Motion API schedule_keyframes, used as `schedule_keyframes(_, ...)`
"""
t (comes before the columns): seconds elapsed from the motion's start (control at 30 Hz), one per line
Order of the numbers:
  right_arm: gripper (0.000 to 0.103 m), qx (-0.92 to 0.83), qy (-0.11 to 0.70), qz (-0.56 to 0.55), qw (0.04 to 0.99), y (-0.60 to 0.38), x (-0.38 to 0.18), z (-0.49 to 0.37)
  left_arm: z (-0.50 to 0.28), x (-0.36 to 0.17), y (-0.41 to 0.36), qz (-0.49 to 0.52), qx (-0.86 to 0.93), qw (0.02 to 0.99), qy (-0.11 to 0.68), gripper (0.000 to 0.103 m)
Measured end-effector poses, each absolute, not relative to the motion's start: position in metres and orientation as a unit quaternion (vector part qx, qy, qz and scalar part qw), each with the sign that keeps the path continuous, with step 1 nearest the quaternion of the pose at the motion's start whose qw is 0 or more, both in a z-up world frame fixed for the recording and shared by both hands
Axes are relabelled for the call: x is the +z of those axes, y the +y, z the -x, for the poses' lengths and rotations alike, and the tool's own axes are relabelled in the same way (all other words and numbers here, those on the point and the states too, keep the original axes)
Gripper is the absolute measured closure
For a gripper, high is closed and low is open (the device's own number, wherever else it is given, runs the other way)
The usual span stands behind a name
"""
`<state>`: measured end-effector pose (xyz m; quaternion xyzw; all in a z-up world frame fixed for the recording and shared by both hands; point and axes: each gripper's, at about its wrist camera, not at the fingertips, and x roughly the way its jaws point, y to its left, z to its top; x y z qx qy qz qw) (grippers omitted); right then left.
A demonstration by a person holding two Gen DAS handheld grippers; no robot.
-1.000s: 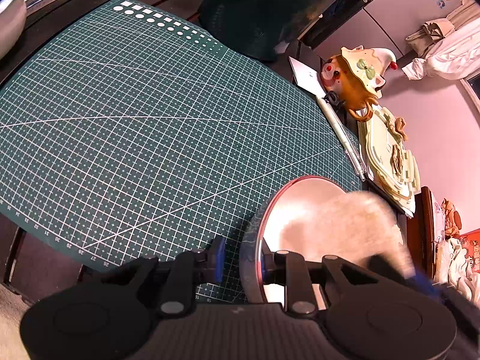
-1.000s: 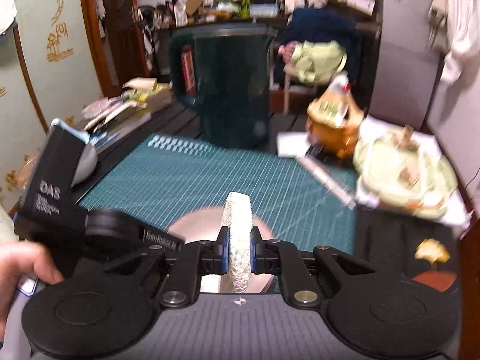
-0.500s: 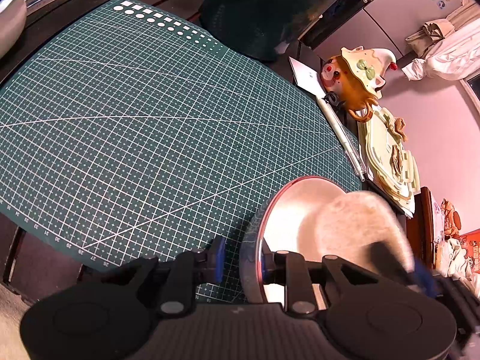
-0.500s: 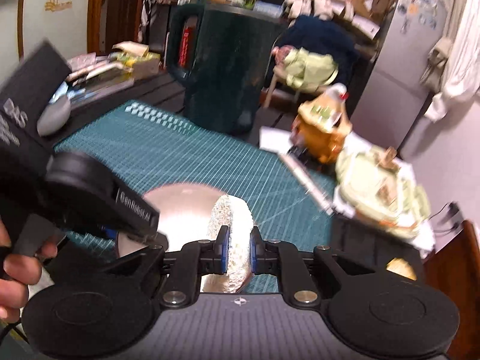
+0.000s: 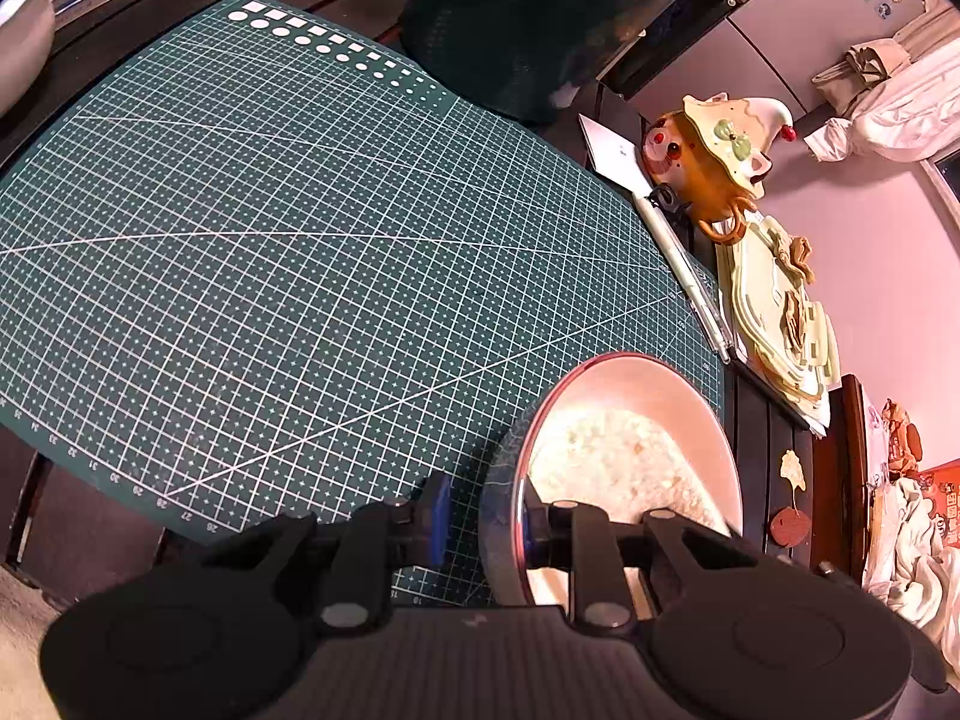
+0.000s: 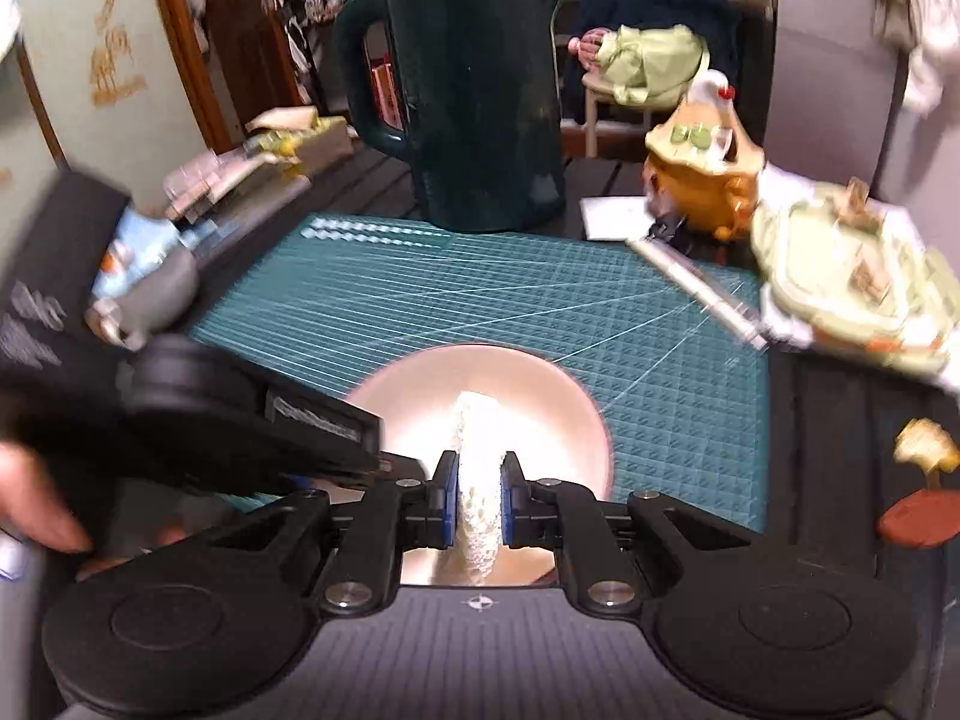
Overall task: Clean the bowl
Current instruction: 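Rub the white sponge across the bowl bottom while the left gripper holds the rim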
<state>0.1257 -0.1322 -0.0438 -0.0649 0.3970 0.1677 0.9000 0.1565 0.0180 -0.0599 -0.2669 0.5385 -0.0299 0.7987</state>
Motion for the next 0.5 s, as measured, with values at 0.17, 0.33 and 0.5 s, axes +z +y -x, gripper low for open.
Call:
schedule_keyframes(0.17, 0.091, 0.13, 0.36, 0.144, 0.912, -0.124, -0.041, -0.116, -0.158, -0.06, 0.016, 0.266, -0.03, 0.799, 0.539, 0.081)
schedule_keyframes(0.33, 0.09, 0.115, 0.323, 0.163, 0.925, -0.124, -0.027, -0.107, -0.159, -0.061, 0.016, 0.265, -0.03, 0.799, 0.539, 0.081)
schedule_keyframes(0.5, 0.09, 0.153, 0.351, 0.08, 0.92, -0.14, -0.019, -0.114, -0.161, -0.063, 0.016, 0.265, -0.03, 0.8, 0.538, 0.081)
